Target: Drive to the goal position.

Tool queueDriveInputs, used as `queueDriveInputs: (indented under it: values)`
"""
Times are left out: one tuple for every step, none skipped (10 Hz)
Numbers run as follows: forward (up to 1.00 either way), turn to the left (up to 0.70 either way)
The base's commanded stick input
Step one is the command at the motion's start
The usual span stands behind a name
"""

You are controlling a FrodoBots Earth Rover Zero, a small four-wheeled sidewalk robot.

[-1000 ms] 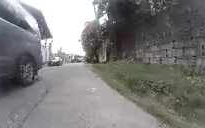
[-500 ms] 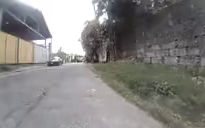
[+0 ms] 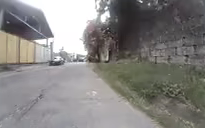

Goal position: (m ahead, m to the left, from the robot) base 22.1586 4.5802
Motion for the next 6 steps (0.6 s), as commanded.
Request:
queueDriveInputs:
  values:
    - [0.48,0.0]
    - [0.48,0.0]
    - [0.48,0.12]
    - [0.48,0.41]
    - [0.48,0.37]
    - [0.48,0.07]
